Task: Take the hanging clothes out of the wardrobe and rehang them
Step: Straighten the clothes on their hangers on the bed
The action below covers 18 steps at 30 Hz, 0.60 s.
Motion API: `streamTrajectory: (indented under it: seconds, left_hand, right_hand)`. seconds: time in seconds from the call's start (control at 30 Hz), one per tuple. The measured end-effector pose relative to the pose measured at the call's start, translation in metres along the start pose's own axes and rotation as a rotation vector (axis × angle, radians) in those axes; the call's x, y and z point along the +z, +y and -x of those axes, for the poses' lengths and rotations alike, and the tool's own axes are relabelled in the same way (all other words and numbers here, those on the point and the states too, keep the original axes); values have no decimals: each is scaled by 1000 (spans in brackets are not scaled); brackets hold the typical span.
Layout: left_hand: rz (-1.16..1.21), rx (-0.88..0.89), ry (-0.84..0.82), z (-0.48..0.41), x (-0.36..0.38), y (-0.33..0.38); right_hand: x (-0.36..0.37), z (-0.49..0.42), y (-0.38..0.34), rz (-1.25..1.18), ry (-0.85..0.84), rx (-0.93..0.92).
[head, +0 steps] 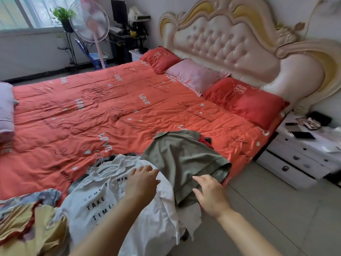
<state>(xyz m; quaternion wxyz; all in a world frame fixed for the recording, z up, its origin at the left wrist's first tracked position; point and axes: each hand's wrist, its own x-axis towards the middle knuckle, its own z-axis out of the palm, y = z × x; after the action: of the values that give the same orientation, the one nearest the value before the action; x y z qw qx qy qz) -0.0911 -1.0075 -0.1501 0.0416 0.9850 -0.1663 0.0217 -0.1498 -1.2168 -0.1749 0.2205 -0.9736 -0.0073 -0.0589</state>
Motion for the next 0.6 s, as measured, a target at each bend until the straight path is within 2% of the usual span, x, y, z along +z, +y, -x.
streamTrajectory:
  seconds: [0.1, 0.23, 0.6]
  left_hand:
    - [82, 26, 56, -41, 14, 5]
    - [29, -12, 82, -96, 34, 10]
    - [116, -141, 16, -190, 54, -15]
  right_hand:
    - [-3, -30, 27, 18, -1, 40]
    - [-12, -82, 61, 65, -60, 78]
    - [8, -225, 85, 39, -224, -78]
